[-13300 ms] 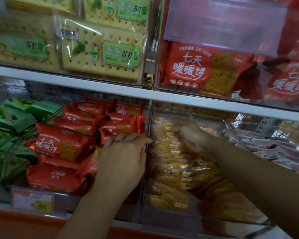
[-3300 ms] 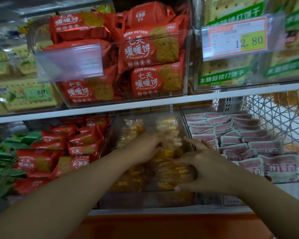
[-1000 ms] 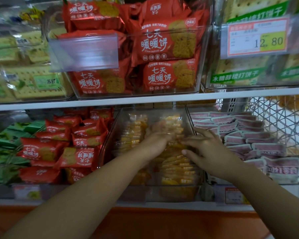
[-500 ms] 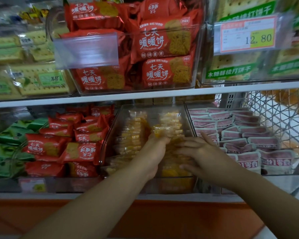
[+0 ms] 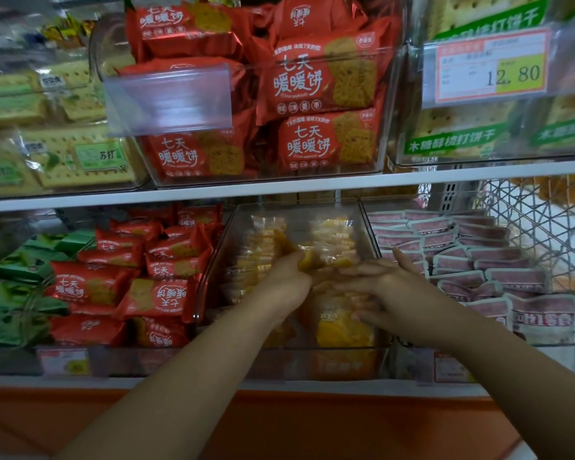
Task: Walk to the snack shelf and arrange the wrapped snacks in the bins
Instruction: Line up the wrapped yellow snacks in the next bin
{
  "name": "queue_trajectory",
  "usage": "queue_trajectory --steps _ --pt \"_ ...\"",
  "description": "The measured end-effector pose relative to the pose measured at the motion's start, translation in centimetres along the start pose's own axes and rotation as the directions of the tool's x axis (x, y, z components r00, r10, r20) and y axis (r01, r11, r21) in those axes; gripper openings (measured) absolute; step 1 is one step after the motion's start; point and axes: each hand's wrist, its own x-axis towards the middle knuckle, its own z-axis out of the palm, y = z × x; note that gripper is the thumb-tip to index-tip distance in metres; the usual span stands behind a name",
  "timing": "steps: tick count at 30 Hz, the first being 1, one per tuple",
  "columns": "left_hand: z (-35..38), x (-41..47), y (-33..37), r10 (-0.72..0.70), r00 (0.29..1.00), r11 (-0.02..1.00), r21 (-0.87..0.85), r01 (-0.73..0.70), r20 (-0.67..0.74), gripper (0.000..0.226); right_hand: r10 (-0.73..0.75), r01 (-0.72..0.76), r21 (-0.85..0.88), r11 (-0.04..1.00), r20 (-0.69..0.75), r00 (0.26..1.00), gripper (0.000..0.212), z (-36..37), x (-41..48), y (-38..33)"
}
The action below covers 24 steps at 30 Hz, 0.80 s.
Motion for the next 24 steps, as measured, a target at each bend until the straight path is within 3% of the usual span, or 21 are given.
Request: queue_trajectory --steps 2,4,9,15,24 --pt "-0.7 -0.5 0.2 0.068 0.994 0.951 0.297 -0.091 0.087 0.06 0.003 -0.003 0.008 1.0 -0.003 1.0 0.049 0.0 -0.2 -0.1" --pt "-1.3 -0.6 0.5 0.144 0.986 0.851 0.499 -0.164 0.08 0.05 0.004 -0.004 0.014 1.0 -0.015 1.0 0.049 0.2 -0.4 -0.2" --pt "-1.6 -0.6 1.5 0.219 0.975 0.688 0.703 -0.18 0.035 0.023 0.005 -0.005 -0.007 1.0 -0.017 1.0 0.049 0.2 -0.8 -0.6" --pt "-0.5 -0.2 1.6 0.237 0.969 0.611 0.764 -0.207 0.073 0.018 0.021 -0.021 -0.025 0.999 0.021 1.0 0.049 -0.1 -1.1 -1.0" --pt "0.3 1.2 1.5 0.193 0.981 0.815 0.551 -0.181 0.038 0.011 0.028 -0.025 -0.04 0.999 0.069 0.997 0.051 -0.4 -1.1 -1.2"
